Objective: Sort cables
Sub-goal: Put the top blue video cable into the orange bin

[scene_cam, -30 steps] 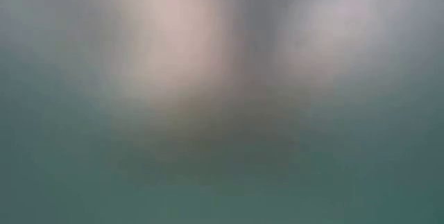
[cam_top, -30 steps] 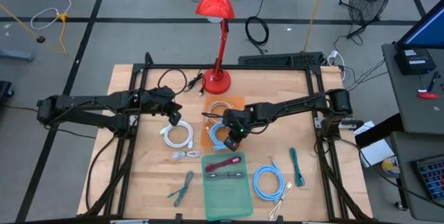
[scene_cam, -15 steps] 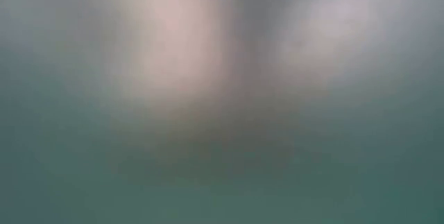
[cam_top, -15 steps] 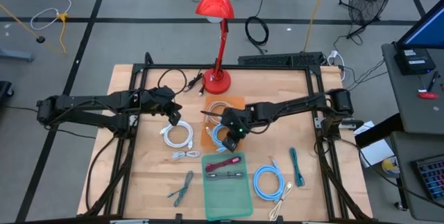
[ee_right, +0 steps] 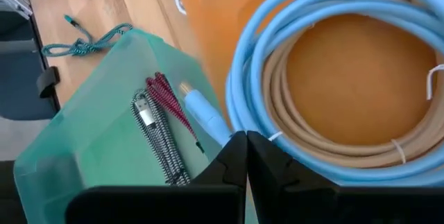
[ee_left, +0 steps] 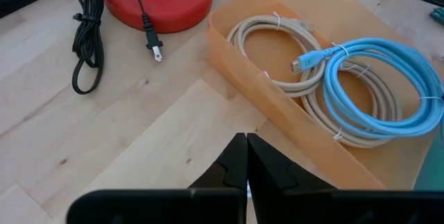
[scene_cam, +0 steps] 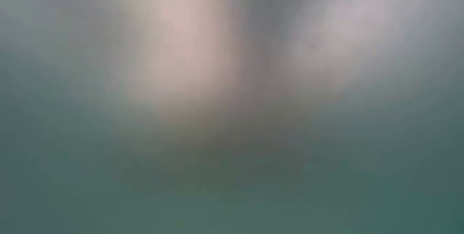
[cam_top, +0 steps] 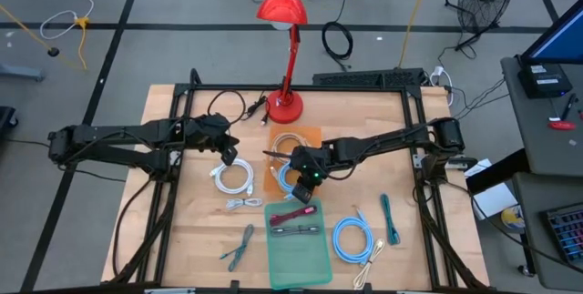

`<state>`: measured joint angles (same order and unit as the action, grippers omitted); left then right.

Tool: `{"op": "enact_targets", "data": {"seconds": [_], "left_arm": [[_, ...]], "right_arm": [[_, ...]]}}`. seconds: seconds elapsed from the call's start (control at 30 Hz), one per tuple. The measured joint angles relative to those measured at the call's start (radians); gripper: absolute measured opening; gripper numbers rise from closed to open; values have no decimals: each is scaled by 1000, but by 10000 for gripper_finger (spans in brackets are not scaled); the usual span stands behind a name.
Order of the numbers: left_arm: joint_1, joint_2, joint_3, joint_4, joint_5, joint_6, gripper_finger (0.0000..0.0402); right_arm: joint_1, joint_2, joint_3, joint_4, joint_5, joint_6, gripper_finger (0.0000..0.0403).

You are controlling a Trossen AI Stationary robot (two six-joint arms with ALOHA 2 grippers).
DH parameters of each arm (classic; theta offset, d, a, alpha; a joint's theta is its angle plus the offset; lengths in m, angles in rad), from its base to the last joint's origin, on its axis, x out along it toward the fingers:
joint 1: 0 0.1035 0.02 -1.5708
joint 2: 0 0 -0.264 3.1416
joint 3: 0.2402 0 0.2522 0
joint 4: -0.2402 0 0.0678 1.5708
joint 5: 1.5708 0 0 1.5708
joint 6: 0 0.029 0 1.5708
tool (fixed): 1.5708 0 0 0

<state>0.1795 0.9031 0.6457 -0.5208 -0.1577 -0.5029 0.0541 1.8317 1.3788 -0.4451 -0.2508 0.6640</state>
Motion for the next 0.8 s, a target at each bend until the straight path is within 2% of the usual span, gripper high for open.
{"op": "enact_targets", "data": {"seconds": [0.33,0.57,0.8], "left_arm": [[0,0,0,0,0,1,5],[0,0,0,-2,-1,1,5],[0,0,0,-8,-1,5,5]], "right_arm": [[0,16,1,9,18,-11,0],[-1,78,2,25,-42,19,0],[-1,77,2,6,-3,1,0]]}}
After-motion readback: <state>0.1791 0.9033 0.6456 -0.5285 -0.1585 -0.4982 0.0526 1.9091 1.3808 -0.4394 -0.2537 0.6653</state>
